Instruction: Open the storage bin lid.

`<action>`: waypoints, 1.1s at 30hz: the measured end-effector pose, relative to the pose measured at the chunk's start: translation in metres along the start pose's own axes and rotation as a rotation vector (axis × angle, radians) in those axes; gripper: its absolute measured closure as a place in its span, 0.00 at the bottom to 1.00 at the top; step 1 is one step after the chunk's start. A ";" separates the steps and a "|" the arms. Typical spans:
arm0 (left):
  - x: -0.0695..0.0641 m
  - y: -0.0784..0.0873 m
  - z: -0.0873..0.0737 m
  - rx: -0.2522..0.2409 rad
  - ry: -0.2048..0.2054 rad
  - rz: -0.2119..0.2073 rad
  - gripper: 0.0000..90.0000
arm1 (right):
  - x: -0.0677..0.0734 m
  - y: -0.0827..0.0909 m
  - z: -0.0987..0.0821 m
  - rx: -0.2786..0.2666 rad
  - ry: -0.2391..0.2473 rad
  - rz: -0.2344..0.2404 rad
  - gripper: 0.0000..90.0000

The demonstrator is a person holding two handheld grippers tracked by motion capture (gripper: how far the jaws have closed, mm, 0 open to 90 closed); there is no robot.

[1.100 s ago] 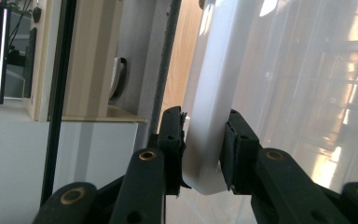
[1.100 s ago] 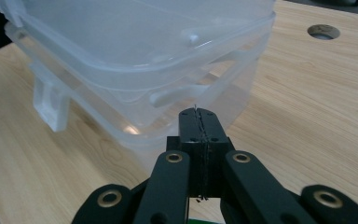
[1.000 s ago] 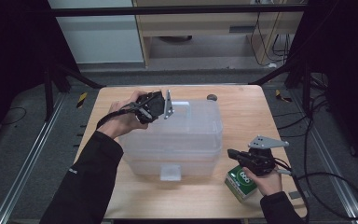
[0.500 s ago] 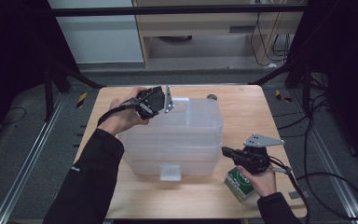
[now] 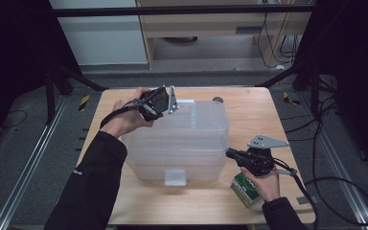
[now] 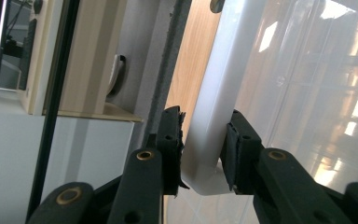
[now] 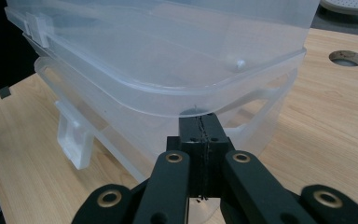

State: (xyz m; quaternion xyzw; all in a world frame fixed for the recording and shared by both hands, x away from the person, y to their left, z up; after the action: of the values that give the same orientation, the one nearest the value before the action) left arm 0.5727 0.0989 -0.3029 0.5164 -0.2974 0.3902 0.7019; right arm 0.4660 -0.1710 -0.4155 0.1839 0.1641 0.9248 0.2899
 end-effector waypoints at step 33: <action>0.006 0.059 -0.064 -0.145 0.554 0.005 0.70 | 0.000 0.000 -0.001 0.011 0.000 -0.003 1.00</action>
State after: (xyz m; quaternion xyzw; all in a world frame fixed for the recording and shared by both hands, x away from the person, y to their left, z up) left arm 0.5267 0.1714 -0.2875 0.3377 -0.1228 0.4959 0.7906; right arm 0.4654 -0.1710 -0.4164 0.1853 0.1694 0.9234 0.2905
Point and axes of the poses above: each handheld gripper's, and its own axes: y roughly backward along the jaws, z roughly out of its top, x roughly to its left, the point moved 4 cm from there along -y, roughly forward along the jaws, and after that the axes turned 11 degrees about z, right-handed, at the moved point
